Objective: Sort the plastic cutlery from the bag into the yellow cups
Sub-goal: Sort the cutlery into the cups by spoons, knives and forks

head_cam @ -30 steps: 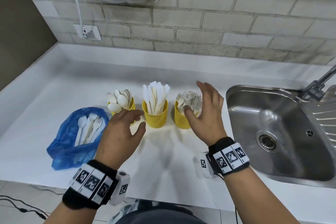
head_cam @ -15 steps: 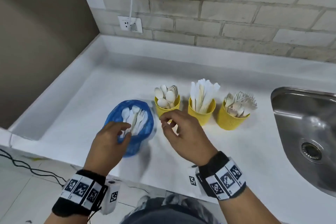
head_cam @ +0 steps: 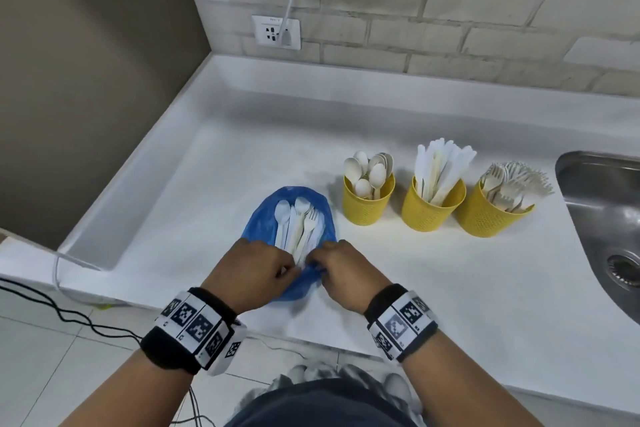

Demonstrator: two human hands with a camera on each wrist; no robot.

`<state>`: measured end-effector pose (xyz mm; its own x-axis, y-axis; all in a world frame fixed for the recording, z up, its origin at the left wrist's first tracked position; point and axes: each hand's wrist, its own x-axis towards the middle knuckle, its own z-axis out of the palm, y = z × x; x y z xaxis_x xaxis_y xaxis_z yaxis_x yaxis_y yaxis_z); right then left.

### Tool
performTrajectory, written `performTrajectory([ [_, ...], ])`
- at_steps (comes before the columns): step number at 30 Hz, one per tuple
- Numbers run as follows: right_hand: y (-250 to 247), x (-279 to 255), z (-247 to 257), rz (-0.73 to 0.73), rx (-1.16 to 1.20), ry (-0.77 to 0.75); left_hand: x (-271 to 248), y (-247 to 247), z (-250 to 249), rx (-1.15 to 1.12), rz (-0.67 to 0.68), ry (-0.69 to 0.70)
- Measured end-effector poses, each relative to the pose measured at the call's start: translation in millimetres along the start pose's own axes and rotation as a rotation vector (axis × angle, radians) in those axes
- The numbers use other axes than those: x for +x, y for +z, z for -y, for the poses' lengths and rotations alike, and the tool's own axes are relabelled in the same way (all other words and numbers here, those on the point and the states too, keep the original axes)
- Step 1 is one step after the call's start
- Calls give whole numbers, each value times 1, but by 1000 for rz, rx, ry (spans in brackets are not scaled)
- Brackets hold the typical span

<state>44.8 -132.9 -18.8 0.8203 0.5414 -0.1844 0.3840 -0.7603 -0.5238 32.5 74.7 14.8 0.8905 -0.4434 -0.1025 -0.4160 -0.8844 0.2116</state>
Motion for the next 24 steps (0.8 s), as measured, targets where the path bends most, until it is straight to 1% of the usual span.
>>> performTrajectory([
  [3,4,2,0,-24,-117,-3,5,4,9,-7,17,176],
  [4,3,1,1,-33,-149,12,6,5,11,-34,26,212],
  [5,2,1,2,-65,-166,20,7,6,12,-87,49,234],
  [7,-1,1,7,-144,-145,6,8,2,12,-197,141,231],
  [9,-1,1,14,-148,-34,-20,9,-5,11,-292,230,167],
  [11,-1,2,21,-63,79,-8,12,-10,13,-305,276,88],
  [13,-4,2,26,23,47,45,16,-9,20,-230,270,26],
  [15,-5,2,27,59,-46,112,20,-6,29,-113,236,-58],
  [17,-4,4,25,39,-64,184,25,-3,36,-30,212,-155],
  [20,-1,11,23,-9,-13,264,34,-1,35,-45,165,-262],
  [24,1,26,22,-65,69,401,44,8,28,-114,111,-314],
])
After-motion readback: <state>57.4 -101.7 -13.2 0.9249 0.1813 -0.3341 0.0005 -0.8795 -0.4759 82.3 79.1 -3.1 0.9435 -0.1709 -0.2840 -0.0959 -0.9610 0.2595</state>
